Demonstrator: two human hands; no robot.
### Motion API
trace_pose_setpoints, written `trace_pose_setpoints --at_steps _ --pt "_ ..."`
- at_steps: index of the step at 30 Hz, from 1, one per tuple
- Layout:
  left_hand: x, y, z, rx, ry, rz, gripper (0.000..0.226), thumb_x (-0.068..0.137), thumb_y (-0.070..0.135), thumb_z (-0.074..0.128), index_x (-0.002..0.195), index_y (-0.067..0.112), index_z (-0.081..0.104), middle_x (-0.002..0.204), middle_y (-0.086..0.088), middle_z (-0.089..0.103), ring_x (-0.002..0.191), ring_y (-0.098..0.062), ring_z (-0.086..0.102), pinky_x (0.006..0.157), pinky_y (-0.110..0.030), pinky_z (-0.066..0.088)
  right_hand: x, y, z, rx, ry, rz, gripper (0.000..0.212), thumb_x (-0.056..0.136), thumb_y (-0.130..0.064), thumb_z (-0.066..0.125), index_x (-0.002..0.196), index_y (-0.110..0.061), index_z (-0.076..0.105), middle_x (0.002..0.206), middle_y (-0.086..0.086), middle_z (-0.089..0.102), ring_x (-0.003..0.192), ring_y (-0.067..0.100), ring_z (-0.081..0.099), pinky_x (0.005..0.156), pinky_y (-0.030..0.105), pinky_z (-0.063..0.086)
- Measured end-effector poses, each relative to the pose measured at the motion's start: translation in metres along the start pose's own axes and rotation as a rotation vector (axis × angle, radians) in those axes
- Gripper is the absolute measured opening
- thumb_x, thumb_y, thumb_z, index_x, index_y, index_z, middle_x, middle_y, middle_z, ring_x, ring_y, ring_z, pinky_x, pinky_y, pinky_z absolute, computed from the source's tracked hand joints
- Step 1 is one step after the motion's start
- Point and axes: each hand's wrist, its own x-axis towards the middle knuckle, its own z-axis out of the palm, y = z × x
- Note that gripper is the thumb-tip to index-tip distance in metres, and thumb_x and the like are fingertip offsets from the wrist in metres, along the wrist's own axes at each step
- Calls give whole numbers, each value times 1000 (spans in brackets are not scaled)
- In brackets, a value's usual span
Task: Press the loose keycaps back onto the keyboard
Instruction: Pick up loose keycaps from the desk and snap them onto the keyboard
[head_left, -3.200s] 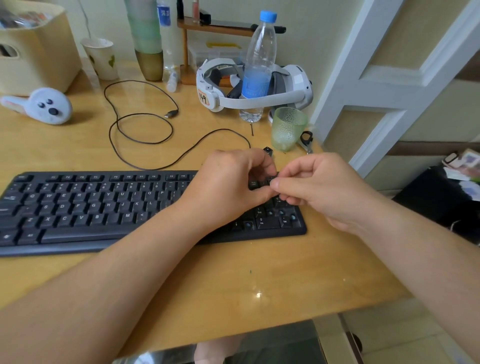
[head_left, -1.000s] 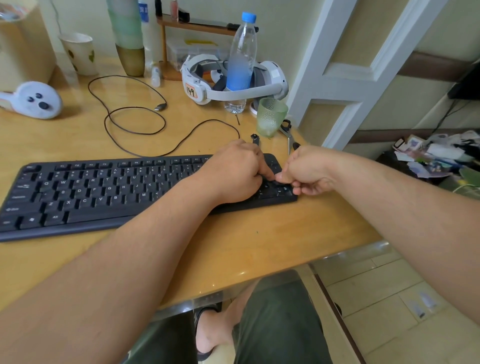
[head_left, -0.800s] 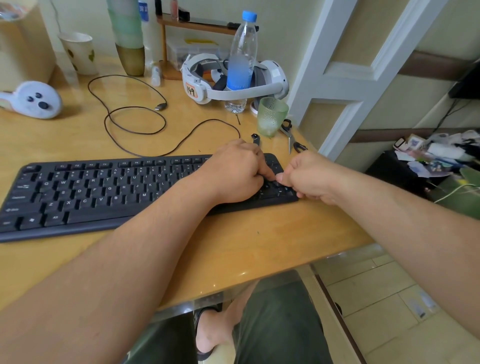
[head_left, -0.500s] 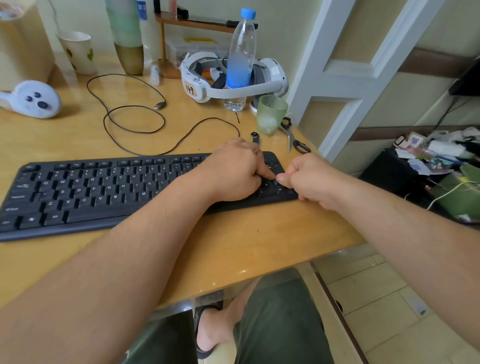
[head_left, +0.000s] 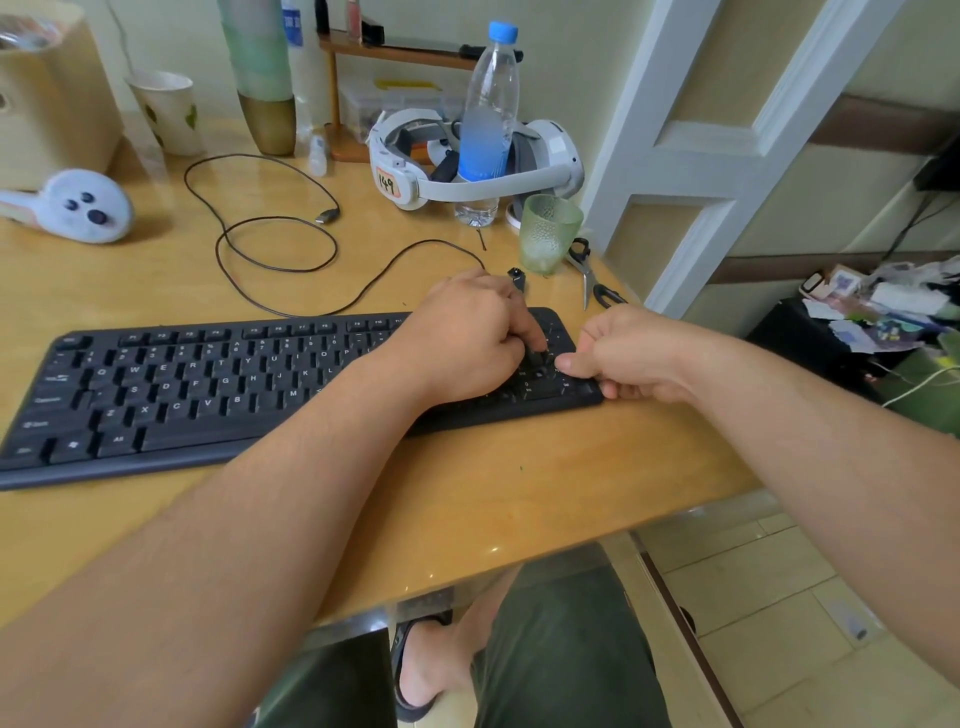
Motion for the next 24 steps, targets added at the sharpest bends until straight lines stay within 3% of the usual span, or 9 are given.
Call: trace_pose_setpoints --at_steps 4,9,12,14,18,22,24 --pt "-1 1 0 -23 -10 -13 47 78 25 44 104 41 80 106 10 65 112 -22 51 104 -49 44 1 7 -12 256 -98 16 38 95 -28 75 71 -20 47 58 0 44 52 16 52 56 28 38" --pt "-2 2 -3 -45 -14 -38 53 76 18 40 105 38 79 107 12 63 113 -21 50 104 -48 43 3 7 -5 57 -38 -70 42 84 -32 85 72 -19 46 50 2 50 40 13 43 44 25 29" --pt "-3 -4 -4 -54 10 -55 53 77 16 39 102 39 79 102 17 59 111 -20 49 103 -48 44 8 11 -9 156 -83 -80 45 83 -30 85 68 -21 43 47 -1 49 41 13 44 45 25 28" --pt "-3 -5 -4 -52 23 -62 52 78 15 40 103 38 79 101 17 58 109 -20 49 102 -47 44 10 13 -11 77 -72 -109 47 82 -32 86 67 -21 43 45 1 49 39 14 42 46 25 27" --pt "-4 1 -3 -83 -41 -63 46 83 28 46 114 43 76 108 15 59 113 -19 47 105 -45 41 18 14 -22 85 -69 -209 49 81 -35 86 66 -21 42 47 -4 42 46 16 39 51 28 27" --pt "-5 7 2 -21 -138 12 35 90 50 47 113 54 75 117 15 54 118 -16 42 107 -46 36 47 7 -30 188 191 -411 31 90 -40 77 76 -20 56 62 -9 46 59 14 43 62 31 39" --pt "-5 6 2 -5 -148 5 38 91 59 43 111 54 75 119 17 52 120 -15 40 107 -47 35 66 -1 -26 28 354 -520 12 96 -39 68 93 -27 70 75 -12 59 70 12 54 68 31 44"
